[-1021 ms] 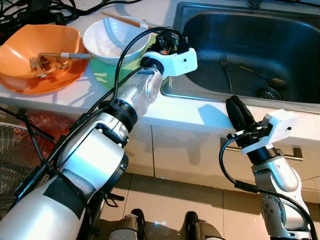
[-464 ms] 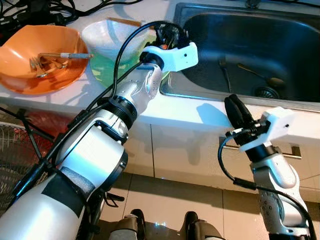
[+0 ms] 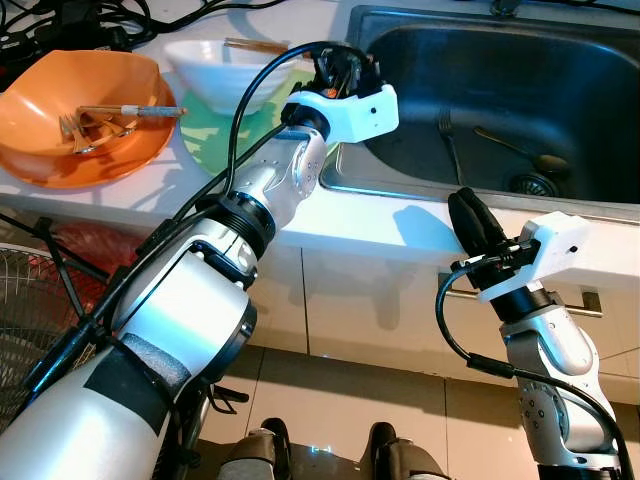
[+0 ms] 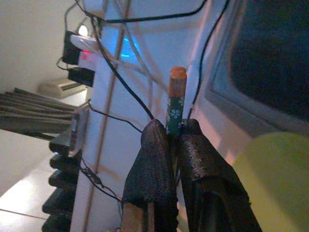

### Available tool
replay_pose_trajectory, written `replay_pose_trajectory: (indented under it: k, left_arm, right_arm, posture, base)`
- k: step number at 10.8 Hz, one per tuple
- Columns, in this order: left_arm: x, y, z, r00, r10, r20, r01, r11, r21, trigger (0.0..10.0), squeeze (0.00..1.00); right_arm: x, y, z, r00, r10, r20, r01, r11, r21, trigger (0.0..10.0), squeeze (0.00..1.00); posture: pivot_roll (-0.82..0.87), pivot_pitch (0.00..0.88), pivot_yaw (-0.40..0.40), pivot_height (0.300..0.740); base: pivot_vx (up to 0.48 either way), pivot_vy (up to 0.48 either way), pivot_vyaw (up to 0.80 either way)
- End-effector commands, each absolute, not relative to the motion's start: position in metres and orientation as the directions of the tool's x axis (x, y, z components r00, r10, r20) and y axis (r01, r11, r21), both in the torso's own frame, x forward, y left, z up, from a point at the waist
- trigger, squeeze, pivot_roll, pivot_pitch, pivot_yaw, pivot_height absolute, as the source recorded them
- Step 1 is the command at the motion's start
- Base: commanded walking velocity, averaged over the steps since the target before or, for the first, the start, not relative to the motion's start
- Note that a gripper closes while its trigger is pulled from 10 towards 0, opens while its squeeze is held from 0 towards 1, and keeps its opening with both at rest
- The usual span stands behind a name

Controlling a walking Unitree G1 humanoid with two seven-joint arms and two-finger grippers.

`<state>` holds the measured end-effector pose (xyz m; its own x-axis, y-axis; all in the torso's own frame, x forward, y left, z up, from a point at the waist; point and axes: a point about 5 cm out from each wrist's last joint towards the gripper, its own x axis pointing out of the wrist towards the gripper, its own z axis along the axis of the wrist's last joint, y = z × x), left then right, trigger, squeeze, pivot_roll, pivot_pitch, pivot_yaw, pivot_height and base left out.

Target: Kitchen organization

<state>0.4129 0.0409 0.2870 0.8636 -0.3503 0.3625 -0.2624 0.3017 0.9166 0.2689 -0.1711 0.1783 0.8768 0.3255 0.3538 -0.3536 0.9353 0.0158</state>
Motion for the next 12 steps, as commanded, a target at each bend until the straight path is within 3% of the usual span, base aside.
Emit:
replay_pose_trajectory:
  k: [1,2,5,7,8,9,11,12]
  left_arm:
    - [0.408,0.028,0.309,0.807,-0.390,0.443,-0.333,0.320,0.887,3.0,0.00]
    - [0.405,0.024,0.319,0.771,-0.401,0.494,-0.373,0.345,0.861,10.0,0.00]
    - [0.397,0.016,0.342,0.684,-0.422,0.595,-0.451,0.397,0.800,10.0,0.00]
    - [0.386,0.004,0.351,0.596,-0.468,0.653,-0.428,0.503,0.751,10.0,0.00]
    - [0.379,-0.004,0.350,0.556,-0.505,0.660,-0.361,0.569,0.739,10.0,0.00]
    - [0.368,-0.016,0.335,0.514,-0.563,0.646,-0.115,0.702,0.703,10.0,0.00]
    - [0.357,-0.023,0.322,0.473,-0.611,0.635,0.104,0.755,0.648,10.0,0.00]
    - [0.357,-0.024,0.317,0.495,-0.595,0.633,0.203,0.788,0.582,10.0,0.00]
  right_arm:
    - [0.273,-0.179,0.169,0.912,0.276,0.305,-0.305,0.951,0.053,10.0,0.00]
    - [0.274,-0.179,0.169,0.912,0.274,0.306,-0.304,0.951,0.054,10.0,0.00]
    - [0.276,-0.179,0.168,0.912,0.270,0.310,-0.302,0.951,0.060,10.0,0.00]
    - [0.278,-0.179,0.168,0.911,0.266,0.314,-0.299,0.952,0.061,10.0,0.00]
    - [0.279,-0.180,0.169,0.912,0.262,0.317,-0.295,0.954,0.059,10.0,0.00]
    - [0.281,-0.181,0.170,0.910,0.259,0.323,-0.292,0.955,0.058,10.0,0.00]
    - [0.283,-0.181,0.169,0.910,0.260,0.323,-0.293,0.954,0.059,10.0,0.00]
    - [0.284,-0.179,0.170,0.908,0.264,0.326,-0.298,0.953,0.057,10.0,0.00]
  posture:
    - [-0.01,0.249,0.046,0.740]
    - [-0.01,0.245,0.047,0.740]
    - [-0.01,0.235,0.046,0.740]
    - [-0.01,0.227,0.046,0.740]
    - [-0.01,0.224,0.046,0.740]
    - [-0.01,0.216,0.043,0.740]
    - [0.00,0.210,0.040,0.740]
    - [0.00,0.211,0.039,0.740]
  base:
    - [0.000,0.000,0.00]
    - [0.000,0.000,0.00]
    - [0.000,0.000,0.00]
    - [0.000,0.000,0.00]
    - [0.000,0.000,0.00]
    - [0.000,0.000,0.00]
    - [0.000,0.000,0.00]
    - [0.000,0.000,0.00]
